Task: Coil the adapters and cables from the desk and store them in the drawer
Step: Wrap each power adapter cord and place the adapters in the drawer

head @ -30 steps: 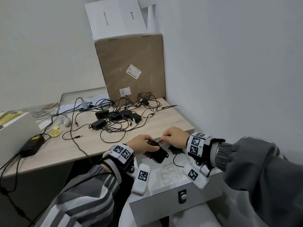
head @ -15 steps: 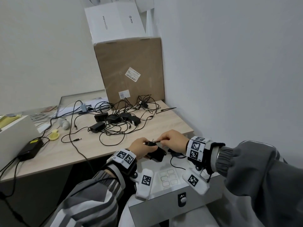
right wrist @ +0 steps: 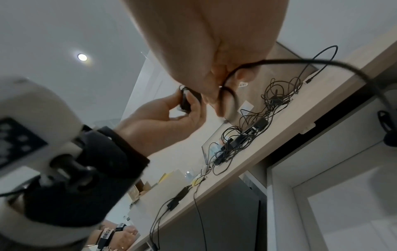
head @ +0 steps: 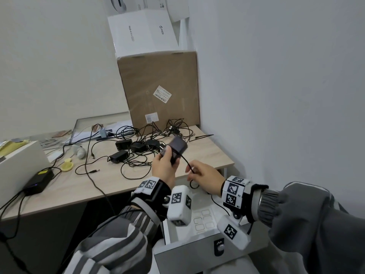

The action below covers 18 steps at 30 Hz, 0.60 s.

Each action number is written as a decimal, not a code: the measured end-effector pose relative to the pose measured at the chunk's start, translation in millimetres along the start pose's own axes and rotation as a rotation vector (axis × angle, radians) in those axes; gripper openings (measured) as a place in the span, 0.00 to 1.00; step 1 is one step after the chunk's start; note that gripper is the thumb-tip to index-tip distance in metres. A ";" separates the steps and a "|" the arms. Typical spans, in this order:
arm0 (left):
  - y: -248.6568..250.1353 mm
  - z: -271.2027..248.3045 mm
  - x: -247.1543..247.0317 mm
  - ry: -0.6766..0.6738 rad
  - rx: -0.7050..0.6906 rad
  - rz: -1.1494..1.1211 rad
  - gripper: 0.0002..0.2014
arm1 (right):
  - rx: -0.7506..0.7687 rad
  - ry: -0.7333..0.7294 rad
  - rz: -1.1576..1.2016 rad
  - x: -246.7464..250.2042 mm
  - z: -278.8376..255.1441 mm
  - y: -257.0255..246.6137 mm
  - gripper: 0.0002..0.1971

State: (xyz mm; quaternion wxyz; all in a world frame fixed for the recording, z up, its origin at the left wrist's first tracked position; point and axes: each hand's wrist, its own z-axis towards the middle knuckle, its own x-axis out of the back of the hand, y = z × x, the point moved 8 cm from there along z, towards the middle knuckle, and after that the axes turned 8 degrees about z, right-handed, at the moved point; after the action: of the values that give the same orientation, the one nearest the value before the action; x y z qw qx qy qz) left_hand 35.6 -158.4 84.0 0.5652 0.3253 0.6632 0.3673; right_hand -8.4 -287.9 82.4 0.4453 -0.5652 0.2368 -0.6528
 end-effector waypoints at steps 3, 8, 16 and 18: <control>13.3 2.3 -0.8 -0.037 0.073 -0.022 0.10 | -0.016 -0.067 0.004 -0.7 -5.1 7.4 0.10; 16.8 -12.2 -17.7 -0.313 0.133 0.080 0.17 | -0.109 -0.221 0.017 -6.5 -5.0 27.3 0.11; 24.9 -36.6 -31.3 -0.640 0.243 0.241 0.11 | -0.118 -0.143 -0.043 23.1 6.0 46.8 0.14; 9.5 -46.5 -32.2 -0.794 0.234 0.543 0.10 | -0.106 -0.100 -0.066 31.8 9.7 44.6 0.17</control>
State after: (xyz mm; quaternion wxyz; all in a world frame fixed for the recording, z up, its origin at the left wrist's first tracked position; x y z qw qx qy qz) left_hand -5.3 -186.2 112.8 0.6181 0.6622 0.3247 0.2720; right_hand 15.9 -334.9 65.4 0.4044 -0.6275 0.2299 -0.6244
